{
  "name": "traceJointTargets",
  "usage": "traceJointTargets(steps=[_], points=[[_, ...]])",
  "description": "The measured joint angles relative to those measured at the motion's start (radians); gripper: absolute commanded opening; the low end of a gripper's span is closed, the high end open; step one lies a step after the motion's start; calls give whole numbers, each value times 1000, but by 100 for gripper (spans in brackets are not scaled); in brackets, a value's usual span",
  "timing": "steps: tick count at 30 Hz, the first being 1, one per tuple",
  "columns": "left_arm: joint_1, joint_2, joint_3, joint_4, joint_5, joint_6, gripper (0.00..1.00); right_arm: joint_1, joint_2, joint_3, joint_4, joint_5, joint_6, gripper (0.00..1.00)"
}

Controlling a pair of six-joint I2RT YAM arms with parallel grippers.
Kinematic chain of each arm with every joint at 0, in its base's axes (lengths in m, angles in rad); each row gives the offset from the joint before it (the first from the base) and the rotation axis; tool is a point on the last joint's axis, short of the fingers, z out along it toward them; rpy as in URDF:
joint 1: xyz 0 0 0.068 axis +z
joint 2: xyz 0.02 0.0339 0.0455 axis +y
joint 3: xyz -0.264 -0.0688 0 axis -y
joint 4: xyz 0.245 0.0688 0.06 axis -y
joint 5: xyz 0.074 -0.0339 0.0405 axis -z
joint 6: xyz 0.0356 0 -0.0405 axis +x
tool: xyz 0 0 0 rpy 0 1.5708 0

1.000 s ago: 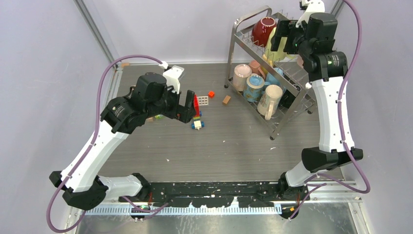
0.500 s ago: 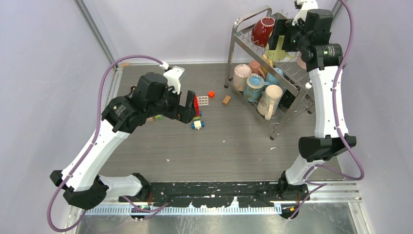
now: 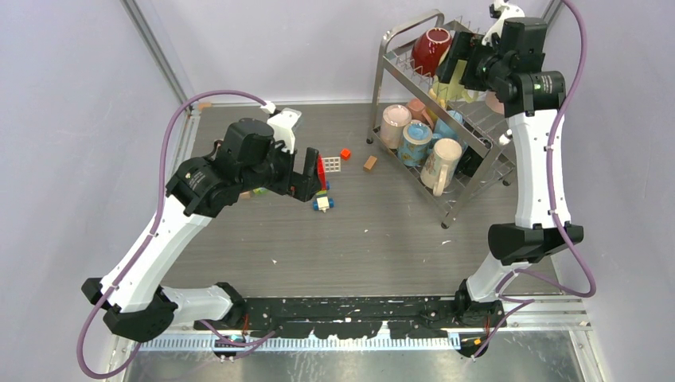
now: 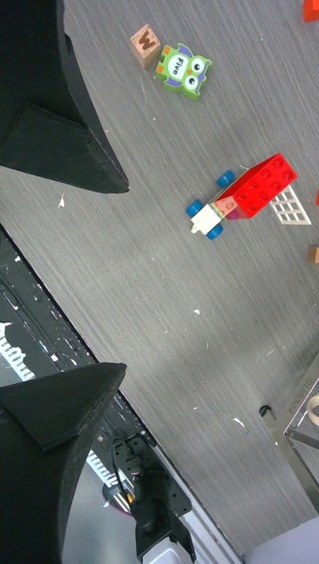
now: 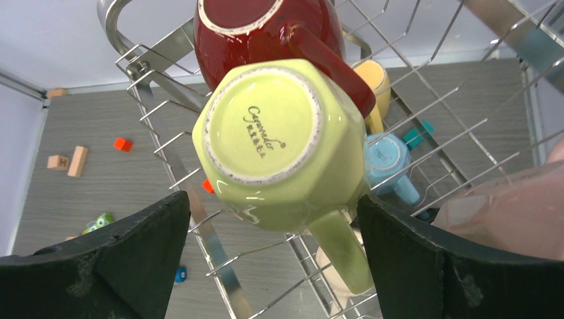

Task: Unload the cups from the dish rack
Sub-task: Unload the cup from the dish rack.

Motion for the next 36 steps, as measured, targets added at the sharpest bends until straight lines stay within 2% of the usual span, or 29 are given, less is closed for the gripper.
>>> traceJointTargets(steps=[4,6,15,18,30,36], points=[[0,0,0,1,17,-6,100,0,-4,2,-26,4,52,100],[0,0,0,1,24,-13,100,0,-6,2,-39,9,74,97],[0,0,-2,3,34,-25,100,3,-16,2,-75,93,119,61],[0,0,-4,3,38,-29,100,10,-16,6,-88,121,114,55],[0,0,-18,5,50,-53,100,68,-15,60,-163,235,61,47],[0,4,-21,5,52,-55,100,102,-10,63,-191,311,33,46]])
